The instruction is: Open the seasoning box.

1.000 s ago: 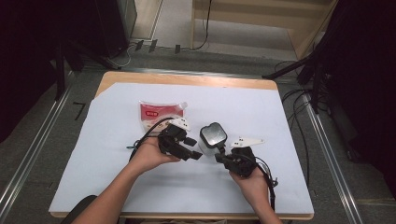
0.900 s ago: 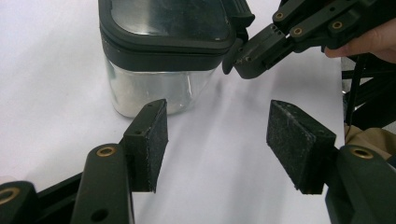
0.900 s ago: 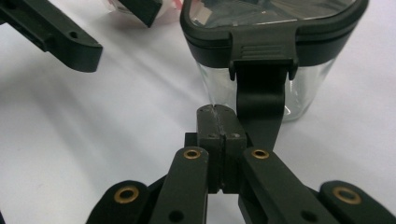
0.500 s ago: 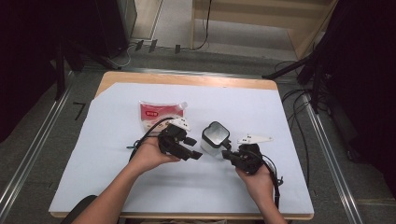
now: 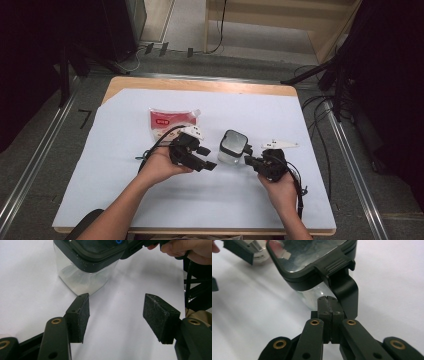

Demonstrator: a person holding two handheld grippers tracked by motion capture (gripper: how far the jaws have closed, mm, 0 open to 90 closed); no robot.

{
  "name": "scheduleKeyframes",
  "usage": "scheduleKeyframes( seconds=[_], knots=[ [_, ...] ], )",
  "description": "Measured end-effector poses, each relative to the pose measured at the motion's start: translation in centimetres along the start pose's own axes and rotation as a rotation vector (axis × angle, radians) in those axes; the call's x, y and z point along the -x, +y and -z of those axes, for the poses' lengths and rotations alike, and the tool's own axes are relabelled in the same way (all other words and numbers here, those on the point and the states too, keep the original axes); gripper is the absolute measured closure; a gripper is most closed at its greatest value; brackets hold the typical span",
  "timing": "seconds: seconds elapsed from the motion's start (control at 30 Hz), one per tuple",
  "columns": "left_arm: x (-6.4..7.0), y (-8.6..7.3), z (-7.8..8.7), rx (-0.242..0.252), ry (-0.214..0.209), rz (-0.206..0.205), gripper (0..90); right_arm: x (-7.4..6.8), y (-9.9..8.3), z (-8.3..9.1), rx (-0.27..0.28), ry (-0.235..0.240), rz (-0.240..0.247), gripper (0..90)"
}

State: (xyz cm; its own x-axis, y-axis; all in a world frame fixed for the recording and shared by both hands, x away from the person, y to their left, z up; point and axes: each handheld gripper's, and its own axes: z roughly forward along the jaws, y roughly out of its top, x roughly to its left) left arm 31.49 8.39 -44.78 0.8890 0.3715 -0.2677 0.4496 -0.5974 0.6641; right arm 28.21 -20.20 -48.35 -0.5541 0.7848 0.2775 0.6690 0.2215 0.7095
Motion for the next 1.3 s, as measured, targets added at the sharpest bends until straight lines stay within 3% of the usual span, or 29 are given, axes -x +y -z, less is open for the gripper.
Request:
scheduleKeyframes(
  seconds=[0.8,0.9,1.03,1.3],
  knots=[
    [0.5,-0.5,0.3,0.014,0.021,-0.007,37.9,2.9,1.1,-0.3,-0.003,-0.047,-0.04,90.0],
    [0.7,-0.5,0.2,-0.002,0.036,-0.015,38.6,3.3,1.4,-0.5,0.003,-0.054,-0.034,90.0],
    [0.7,-0.5,0.1,0.017,0.035,-0.026,38.3,3.6,1.7,-0.8,-0.003,-0.057,-0.025,90.0],
    [0.1,-0.1,-0.7,0.039,0.04,-0.011,29.6,3.8,2.1,-0.7,0.009,-0.045,-0.01,90.0]
  ],
)
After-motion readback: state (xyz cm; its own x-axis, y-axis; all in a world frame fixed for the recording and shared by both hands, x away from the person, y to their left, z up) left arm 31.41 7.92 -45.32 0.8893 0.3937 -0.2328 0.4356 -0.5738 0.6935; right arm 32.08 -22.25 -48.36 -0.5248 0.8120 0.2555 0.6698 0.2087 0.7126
